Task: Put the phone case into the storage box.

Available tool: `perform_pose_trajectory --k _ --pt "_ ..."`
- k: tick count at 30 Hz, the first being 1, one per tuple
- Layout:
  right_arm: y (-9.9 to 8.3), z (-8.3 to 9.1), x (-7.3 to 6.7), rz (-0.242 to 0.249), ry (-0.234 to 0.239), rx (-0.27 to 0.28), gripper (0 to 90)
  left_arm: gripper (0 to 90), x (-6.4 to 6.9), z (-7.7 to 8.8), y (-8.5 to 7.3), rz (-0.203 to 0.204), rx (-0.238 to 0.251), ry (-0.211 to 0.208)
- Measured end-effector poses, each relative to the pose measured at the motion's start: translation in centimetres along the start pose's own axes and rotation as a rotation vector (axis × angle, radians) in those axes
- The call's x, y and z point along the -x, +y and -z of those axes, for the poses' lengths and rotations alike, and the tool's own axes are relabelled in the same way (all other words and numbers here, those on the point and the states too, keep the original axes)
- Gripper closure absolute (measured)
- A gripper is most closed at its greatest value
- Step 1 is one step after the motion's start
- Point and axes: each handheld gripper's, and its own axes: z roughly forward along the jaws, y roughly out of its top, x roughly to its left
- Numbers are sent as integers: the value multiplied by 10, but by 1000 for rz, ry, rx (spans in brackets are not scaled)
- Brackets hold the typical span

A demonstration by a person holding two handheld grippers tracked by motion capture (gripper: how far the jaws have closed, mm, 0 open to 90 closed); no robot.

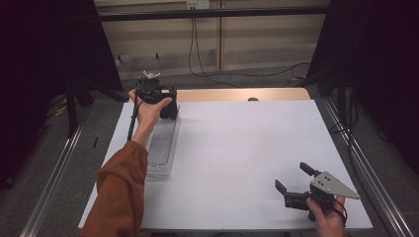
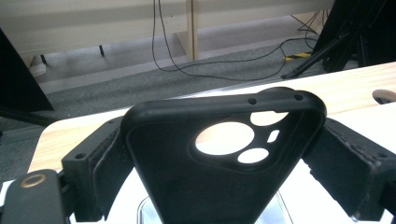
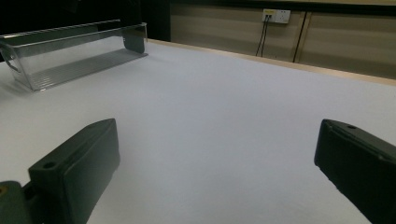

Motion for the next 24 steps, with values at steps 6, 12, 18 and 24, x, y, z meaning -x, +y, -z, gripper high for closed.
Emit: perform_pose_trajectory --k 6,12,18,24 --pt "0 0 0 -4 0 0 0 81 -2 -3 -1 10 27 -23" --pt "0 0 0 -3 -3 -1 0 47 -5 -4 -1 5 43 -22" --pt "-1 0 0 0 3 -5 0 42 -9 -2 1 50 92 -38" --pt "-1 0 0 -5 -1 -2 0 37 -10 0 2 29 119 -44"
